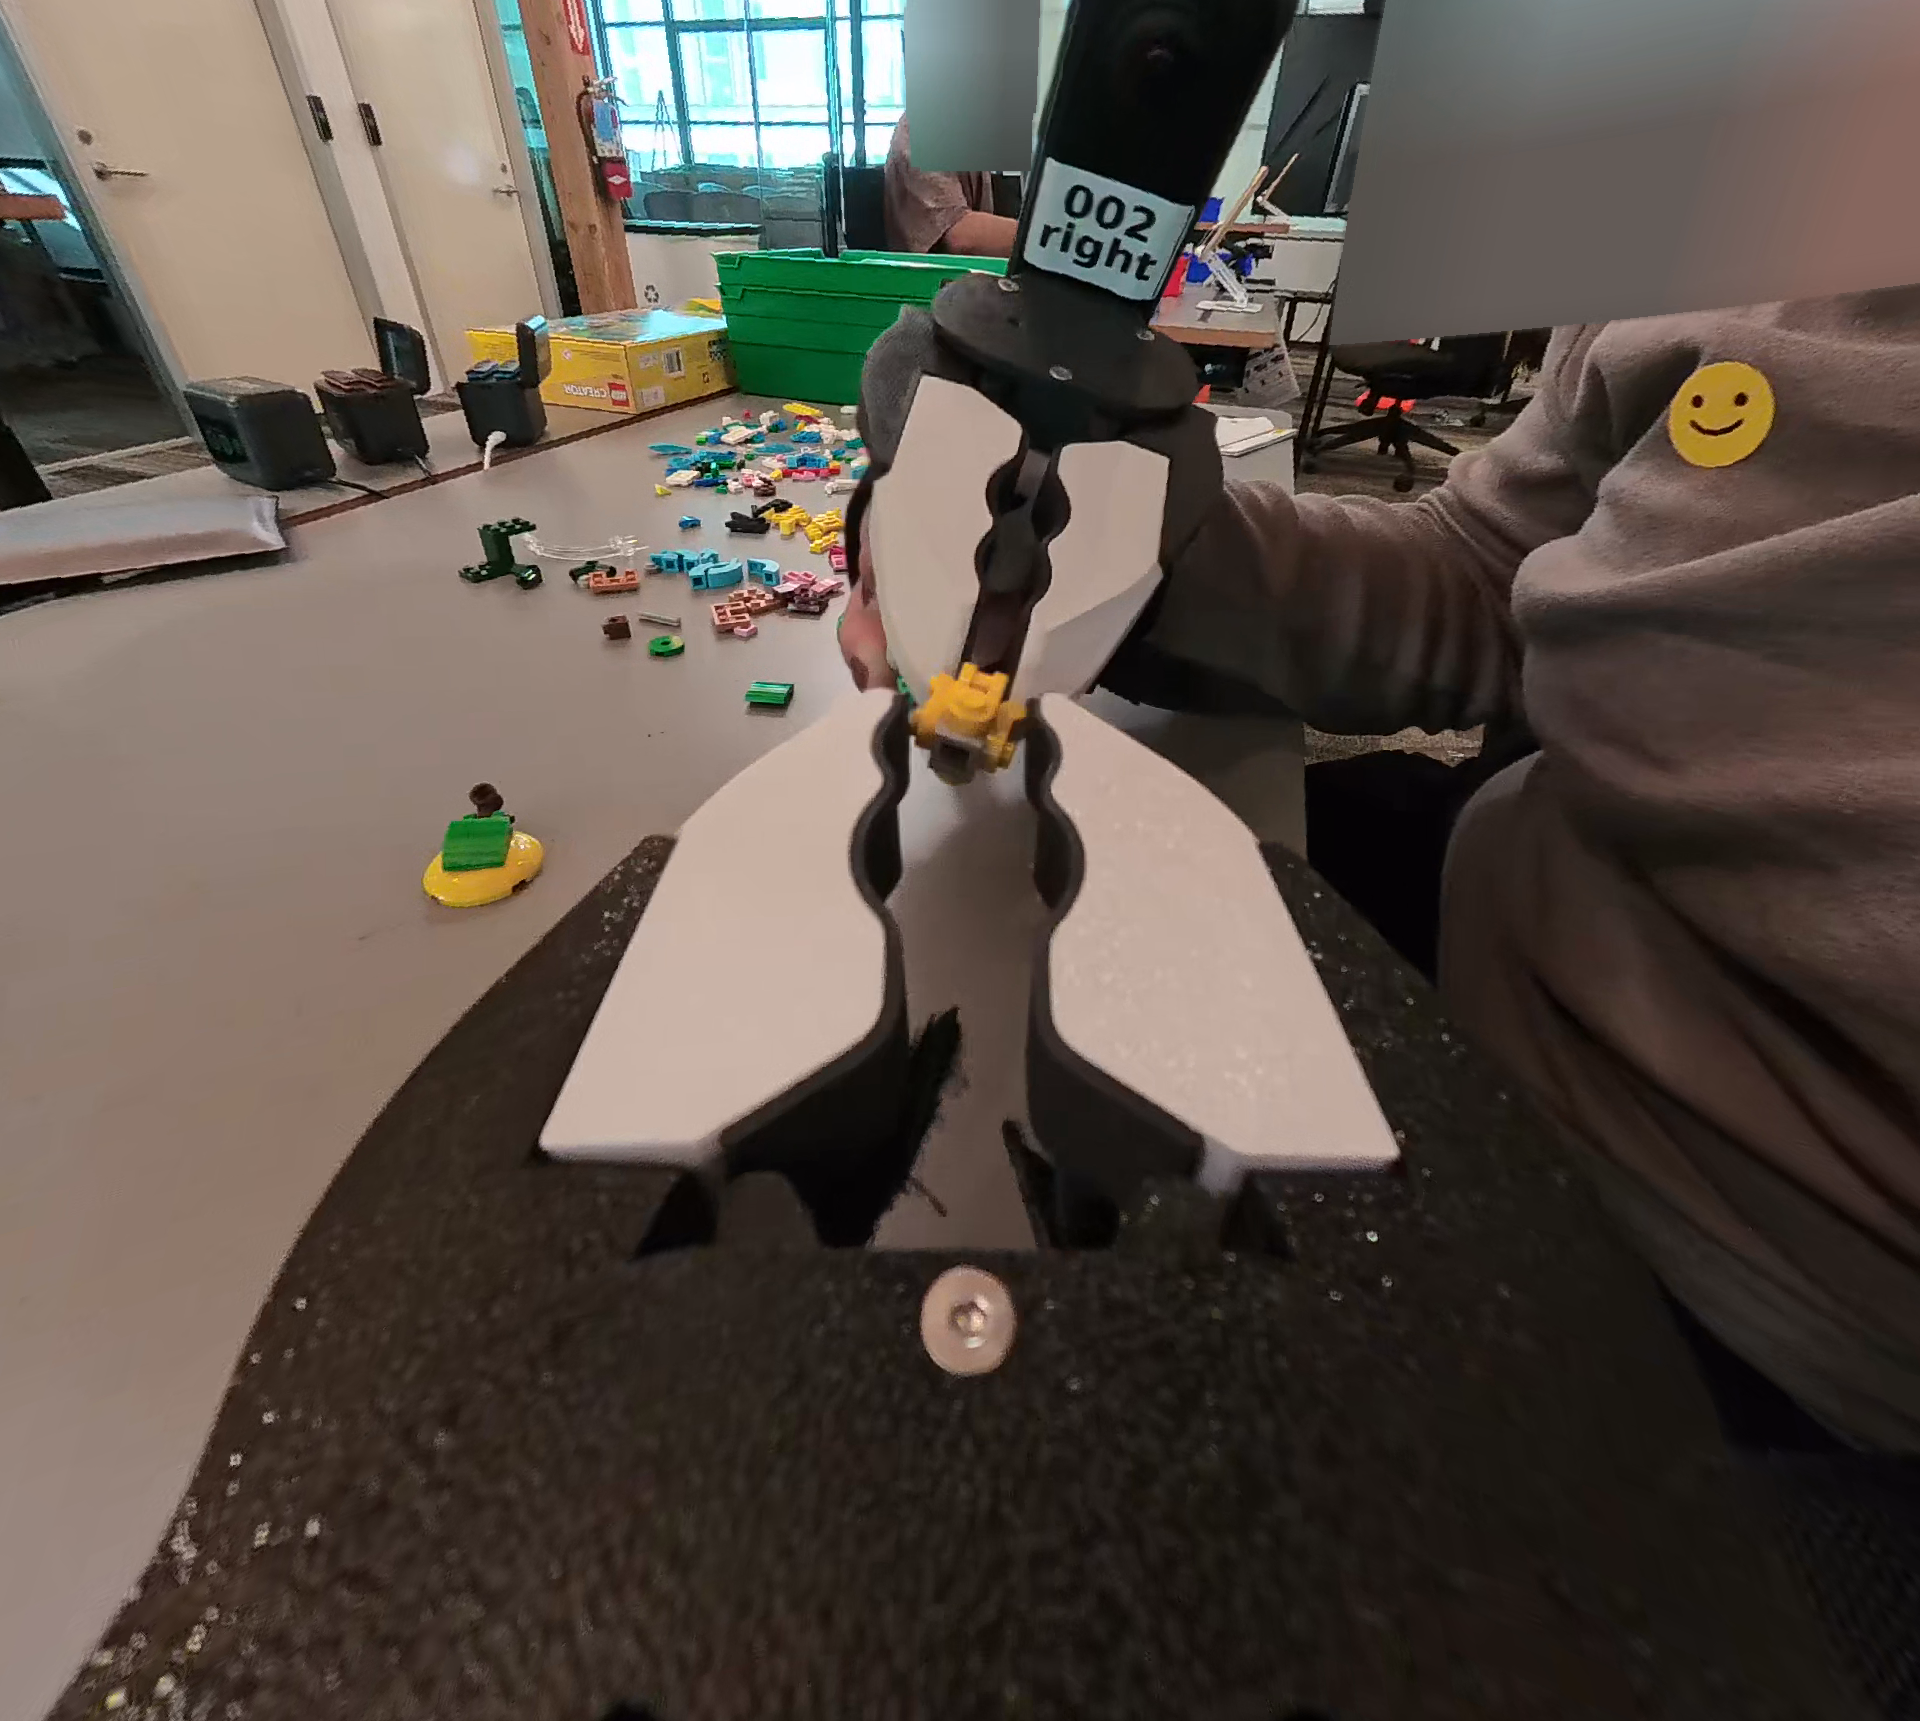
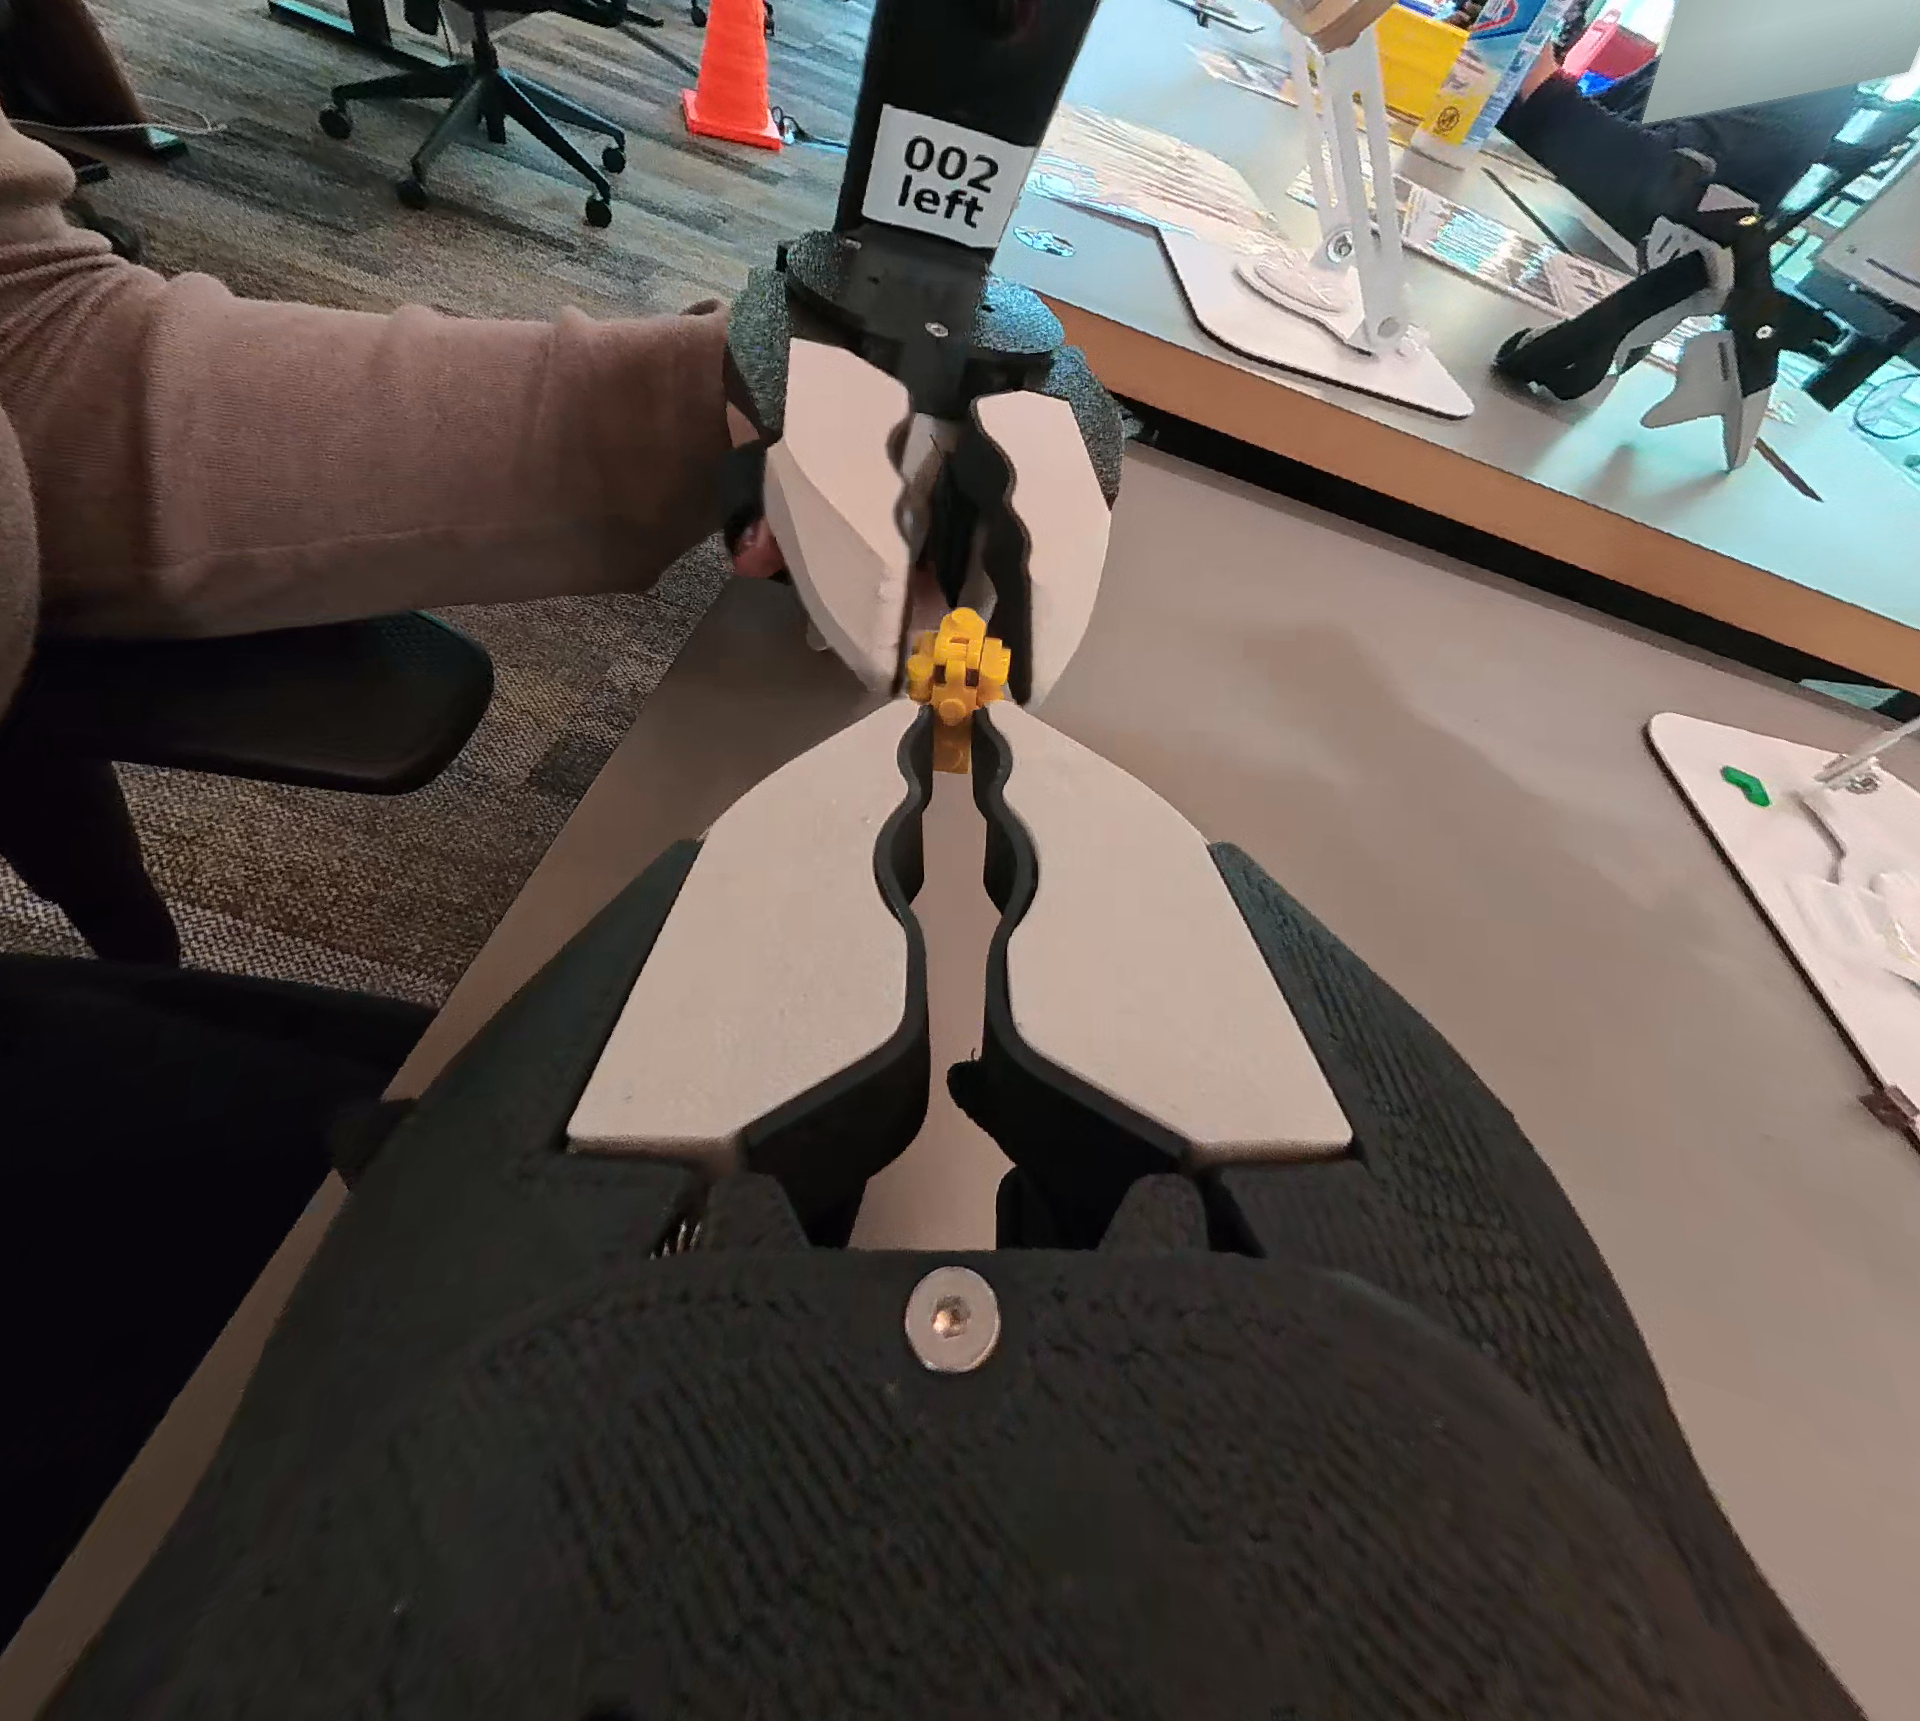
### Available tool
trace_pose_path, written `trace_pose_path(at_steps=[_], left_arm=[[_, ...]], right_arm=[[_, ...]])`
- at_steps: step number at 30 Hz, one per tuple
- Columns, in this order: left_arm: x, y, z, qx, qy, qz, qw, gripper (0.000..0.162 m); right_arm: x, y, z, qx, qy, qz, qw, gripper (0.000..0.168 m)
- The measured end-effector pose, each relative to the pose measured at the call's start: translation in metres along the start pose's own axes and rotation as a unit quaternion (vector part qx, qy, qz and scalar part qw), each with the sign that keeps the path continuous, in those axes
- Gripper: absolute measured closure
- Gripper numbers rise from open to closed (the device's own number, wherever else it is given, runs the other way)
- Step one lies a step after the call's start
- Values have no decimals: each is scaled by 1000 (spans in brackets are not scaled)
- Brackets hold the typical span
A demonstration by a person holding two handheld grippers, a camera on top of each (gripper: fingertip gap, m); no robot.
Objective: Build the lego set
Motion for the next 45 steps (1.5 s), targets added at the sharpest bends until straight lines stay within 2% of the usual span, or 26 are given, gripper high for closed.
trace_pose_path(at_steps=[6, 9, 15, 19, 26, 33, 36, 39, 41, 45], left_arm=[[-3, -1, -1, 11, -18, -37, 999, 142], [-6, -5, -4, 60, -52, -88, 993, 143], [-10, -19, -8, 151, -121, -208, 959, 143], [-12, -24, -12, 200, -145, -266, 932, 144], [-18, -34, -20, 281, -183, -321, 886, 144], [-28, -41, -26, 298, -167, -371, 863, 146], [-32, -42, -29, 305, -159, -390, 854, 146], [-32, -42, -29, 295, -145, -376, 866, 147], [-32, -42, -29, 292, -144, -378, 867, 147], [-33, -41, -29, 286, -131, -372, 873, 146]], right_arm=[[-2, -2, -2, -2, 10, -21, 1000, 163], [-7, -6, 0, -29, 23, -63, 997, 164], [-17, -16, 1, -104, 73, -171, 977, 163], [-21, -25, -1, -164, 129, -225, 952, 163], [-26, -41, -1, -271, 214, -307, 887, 163], [-33, -53, -4, -298, 255, -347, 852, 164], [-33, -59, -8, -294, 269, -348, 849, 164], [-30, -62, -12, -284, 264, -343, 856, 168], [-31, -64, -13, -288, 275, -350, 848, 168], [-31, -62, -11, -271, 240, -340, 868, 168]])
Point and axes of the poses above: each gripper's, where its closed fingertips meet, y back along the fingers, x out of its top, z = x × y across the jaws, the point moved 8 cm from there along y, back along the fingers, and after that the axes turned 15 degrees about -z, right-handed, at the moved point
